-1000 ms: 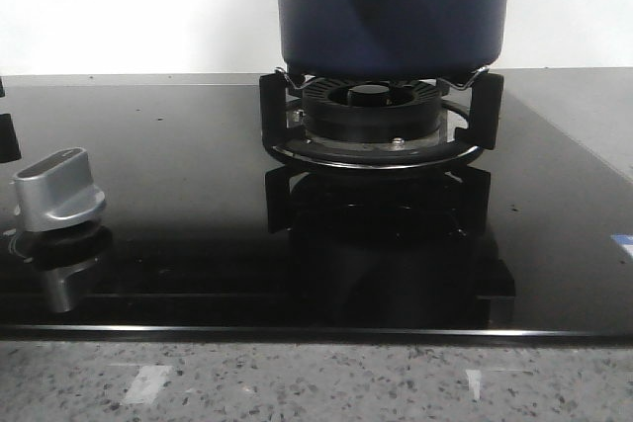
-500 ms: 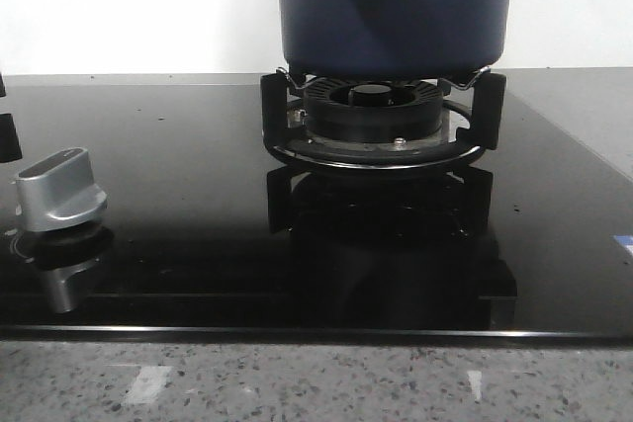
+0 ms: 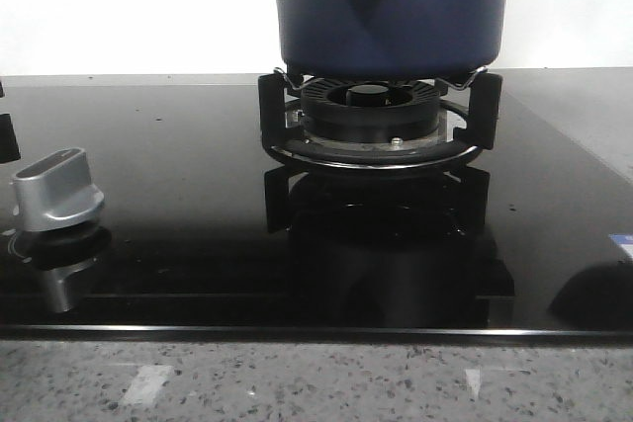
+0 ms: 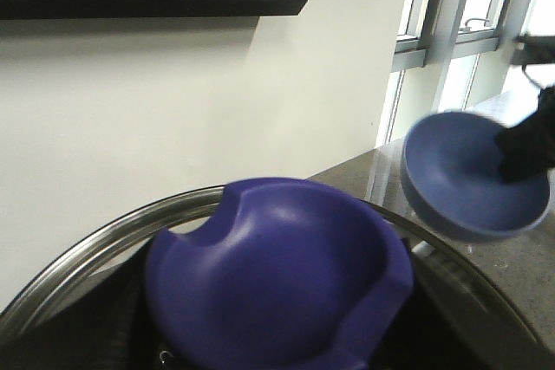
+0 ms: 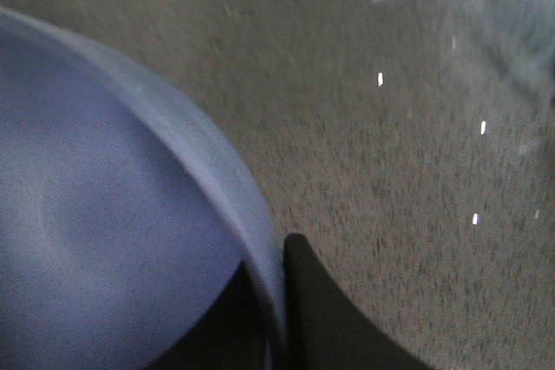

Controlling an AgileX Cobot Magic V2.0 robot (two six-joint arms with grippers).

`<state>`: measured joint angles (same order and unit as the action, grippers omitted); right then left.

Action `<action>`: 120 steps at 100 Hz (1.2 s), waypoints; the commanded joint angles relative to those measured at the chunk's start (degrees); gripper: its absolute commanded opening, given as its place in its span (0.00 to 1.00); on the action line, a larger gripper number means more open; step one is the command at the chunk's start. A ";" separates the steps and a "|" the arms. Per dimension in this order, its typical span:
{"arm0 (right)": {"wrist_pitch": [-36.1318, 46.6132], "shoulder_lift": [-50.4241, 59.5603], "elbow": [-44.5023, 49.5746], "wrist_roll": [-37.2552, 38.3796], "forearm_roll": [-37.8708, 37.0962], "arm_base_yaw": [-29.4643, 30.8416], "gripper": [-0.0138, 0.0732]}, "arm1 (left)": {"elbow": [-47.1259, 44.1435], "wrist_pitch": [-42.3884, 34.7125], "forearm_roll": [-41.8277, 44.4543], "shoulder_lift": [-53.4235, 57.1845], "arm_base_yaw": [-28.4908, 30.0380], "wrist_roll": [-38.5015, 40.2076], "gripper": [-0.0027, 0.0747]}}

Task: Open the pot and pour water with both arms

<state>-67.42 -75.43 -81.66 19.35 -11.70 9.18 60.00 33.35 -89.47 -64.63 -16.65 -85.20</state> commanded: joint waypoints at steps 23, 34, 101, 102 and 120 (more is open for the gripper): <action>5.55 3.67 16.02 -1.13 5.80 3.81 0.11 | 1.98 1.47 -4.21 1.74 -2.49 0.04 0.51; 5.19 3.67 16.37 -1.13 5.80 3.81 0.14 | 1.98 1.61 -4.21 1.64 -2.75 0.04 0.51; 13.66 25.97 16.37 -3.87 10.36 -2.00 0.10 | 4.02 5.03 -8.03 -7.08 -6.23 -6.43 0.51; 13.66 26.80 16.37 -4.13 10.51 -2.21 0.08 | 4.28 5.03 -8.15 -7.26 -6.44 -6.82 0.51; 10.30 36.26 16.37 -5.94 11.37 -6.10 0.08 | 7.80 4.82 -11.11 -12.93 -10.82 -13.83 0.51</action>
<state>-58.03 -42.89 -63.82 15.08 0.00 4.32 63.96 36.97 -94.65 -77.05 -25.64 -96.18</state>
